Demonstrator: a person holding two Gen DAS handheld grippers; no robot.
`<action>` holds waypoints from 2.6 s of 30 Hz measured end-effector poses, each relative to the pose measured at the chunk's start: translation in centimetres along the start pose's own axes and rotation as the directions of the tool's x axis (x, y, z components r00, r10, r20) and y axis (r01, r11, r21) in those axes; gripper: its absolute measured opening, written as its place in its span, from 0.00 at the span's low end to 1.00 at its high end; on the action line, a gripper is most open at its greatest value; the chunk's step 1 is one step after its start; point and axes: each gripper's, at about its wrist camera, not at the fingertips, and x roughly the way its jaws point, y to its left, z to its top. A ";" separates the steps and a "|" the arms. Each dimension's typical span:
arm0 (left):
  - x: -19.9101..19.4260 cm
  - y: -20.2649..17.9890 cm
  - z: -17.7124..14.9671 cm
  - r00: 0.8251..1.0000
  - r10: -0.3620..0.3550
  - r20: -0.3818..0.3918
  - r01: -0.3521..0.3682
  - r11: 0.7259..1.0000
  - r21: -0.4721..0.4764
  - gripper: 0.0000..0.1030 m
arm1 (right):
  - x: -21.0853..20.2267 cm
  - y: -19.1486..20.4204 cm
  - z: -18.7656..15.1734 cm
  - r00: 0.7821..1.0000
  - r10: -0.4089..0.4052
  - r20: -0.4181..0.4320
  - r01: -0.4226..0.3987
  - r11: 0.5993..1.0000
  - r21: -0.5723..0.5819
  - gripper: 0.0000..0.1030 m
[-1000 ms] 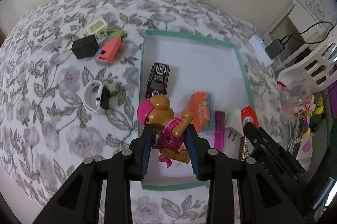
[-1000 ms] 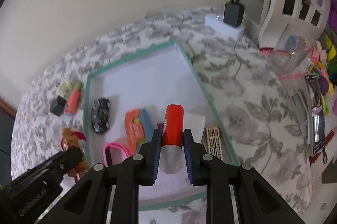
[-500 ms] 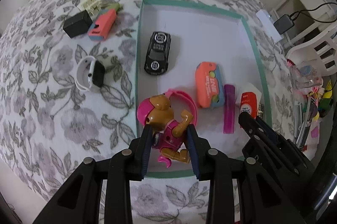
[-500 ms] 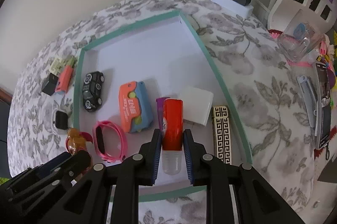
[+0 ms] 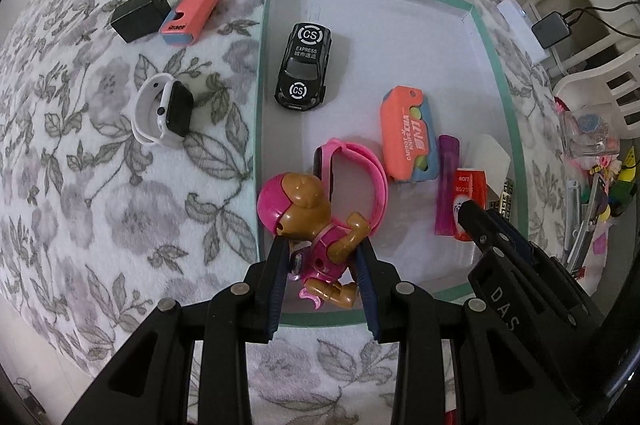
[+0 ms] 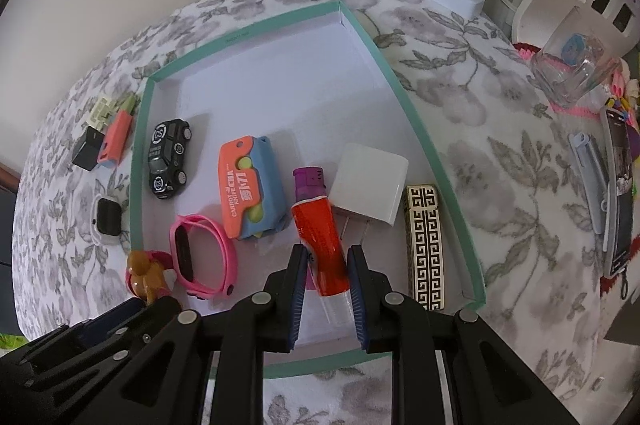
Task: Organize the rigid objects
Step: 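Carry the dog figure and red bottle over the white tray, then open left tool to release the dog figure while right tool releases the bottle, then move both tools back toward the white watch and black charger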
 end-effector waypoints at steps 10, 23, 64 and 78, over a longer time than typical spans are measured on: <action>-1.2 1.1 0.5 0.999 -0.038 0.023 0.039 0.998 -0.040 0.45 | -1.5 -0.3 0.4 0.998 0.015 0.068 -0.017 0.999 0.029 0.22; -4.4 4.2 1.3 0.989 0.055 0.135 -0.034 0.988 -0.154 0.47 | -2.3 0.8 0.6 0.993 0.033 0.116 -0.032 0.999 -0.010 0.22; -2.0 8.9 1.5 0.961 0.262 0.085 -0.218 0.911 -0.350 0.98 | -1.2 1.4 0.2 0.991 -0.023 0.130 0.028 0.999 -0.040 1.00; -2.5 9.6 1.7 0.962 0.259 0.089 -0.217 0.918 -0.331 0.98 | -2.1 2.7 0.5 0.985 0.006 0.172 0.006 0.997 -0.071 1.00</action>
